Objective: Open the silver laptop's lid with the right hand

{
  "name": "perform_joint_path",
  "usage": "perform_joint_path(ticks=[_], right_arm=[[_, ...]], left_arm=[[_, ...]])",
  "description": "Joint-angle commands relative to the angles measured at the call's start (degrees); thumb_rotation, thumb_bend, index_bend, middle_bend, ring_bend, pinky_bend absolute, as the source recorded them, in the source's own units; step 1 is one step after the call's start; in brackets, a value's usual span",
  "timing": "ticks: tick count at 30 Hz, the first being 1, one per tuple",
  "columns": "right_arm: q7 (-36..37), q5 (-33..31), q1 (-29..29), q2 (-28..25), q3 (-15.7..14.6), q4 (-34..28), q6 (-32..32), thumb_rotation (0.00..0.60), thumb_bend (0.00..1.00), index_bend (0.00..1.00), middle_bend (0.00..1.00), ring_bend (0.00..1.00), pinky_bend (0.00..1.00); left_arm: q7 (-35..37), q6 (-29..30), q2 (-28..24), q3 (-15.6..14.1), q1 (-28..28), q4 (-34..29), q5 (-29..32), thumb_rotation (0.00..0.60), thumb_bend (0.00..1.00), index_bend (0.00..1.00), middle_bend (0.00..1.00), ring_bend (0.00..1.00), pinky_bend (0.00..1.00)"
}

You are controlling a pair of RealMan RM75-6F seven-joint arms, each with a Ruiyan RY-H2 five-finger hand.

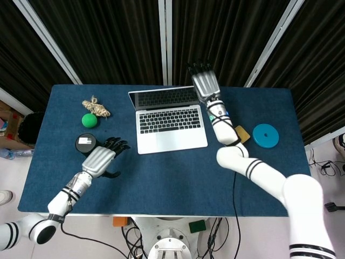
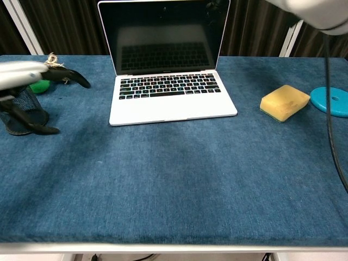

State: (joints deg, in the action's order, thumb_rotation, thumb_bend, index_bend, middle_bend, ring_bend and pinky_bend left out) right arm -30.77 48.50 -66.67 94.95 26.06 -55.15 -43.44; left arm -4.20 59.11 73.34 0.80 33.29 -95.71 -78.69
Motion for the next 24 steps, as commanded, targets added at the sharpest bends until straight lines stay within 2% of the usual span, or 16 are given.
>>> perform_joint_path(ticks=[1,6,9,12,18,24], right_arm=[[-3.24,2.81,15.87,-20.56,-5.88,-31.01,-14.41,0.6,0.3,0.0,0.0,0.0,0.0],[-0.08,7.09,24.11,-30.87,-8.47,-42.66,-21.27,0.6,0.3,0.0,0.0,0.0,0.0],[3.3,11.37,29.78,-35.8,-11.21,-46.9,-25.39,0.6,0.3,0.0,0.0,0.0,0.0],[8.07,17.84,36.21,-38.6,-14.79,-48.52,-31.27,0.6,0.3,0.0,0.0,0.0,0.0],[20.7,29.5,49.33,-37.5,-22.97,-43.91,-43.54,0.6,0.3,0.0,0.0,0.0,0.0],[31.93,35.12,57.91,-33.07,-28.36,-35.49,-49.48,0.6,0.3,0.0,0.0,0.0,0.0]], left_arm=[[-2.98,4.68,-3.21,-1.86,-3.64,-2.81,-1.7,0.6,0.18,0.16,0.11,0.0,0.03],[-4.83,11.95,-6.75,-3.44,-8.89,-5.21,-2.83,0.6,0.18,0.16,0.11,0.0,0.03],[-5.42,17.33,-7.93,-3.88,-12.48,-5.08,-3.59,0.6,0.18,0.16,0.11,0.0,0.03],[-5.63,22.58,-8.54,-3.91,-16.02,-3.75,-3.95,0.6,0.18,0.16,0.11,0.0,0.03],[-4.08,30.84,-8.83,-3.85,-22.34,-0.97,-4.27,0.6,0.18,0.16,0.11,0.0,0.03],[-4.5,35.15,-7.63,-4.83,-26.94,0.91,-5.62,0.6,0.18,0.16,0.11,0.0,0.03]])
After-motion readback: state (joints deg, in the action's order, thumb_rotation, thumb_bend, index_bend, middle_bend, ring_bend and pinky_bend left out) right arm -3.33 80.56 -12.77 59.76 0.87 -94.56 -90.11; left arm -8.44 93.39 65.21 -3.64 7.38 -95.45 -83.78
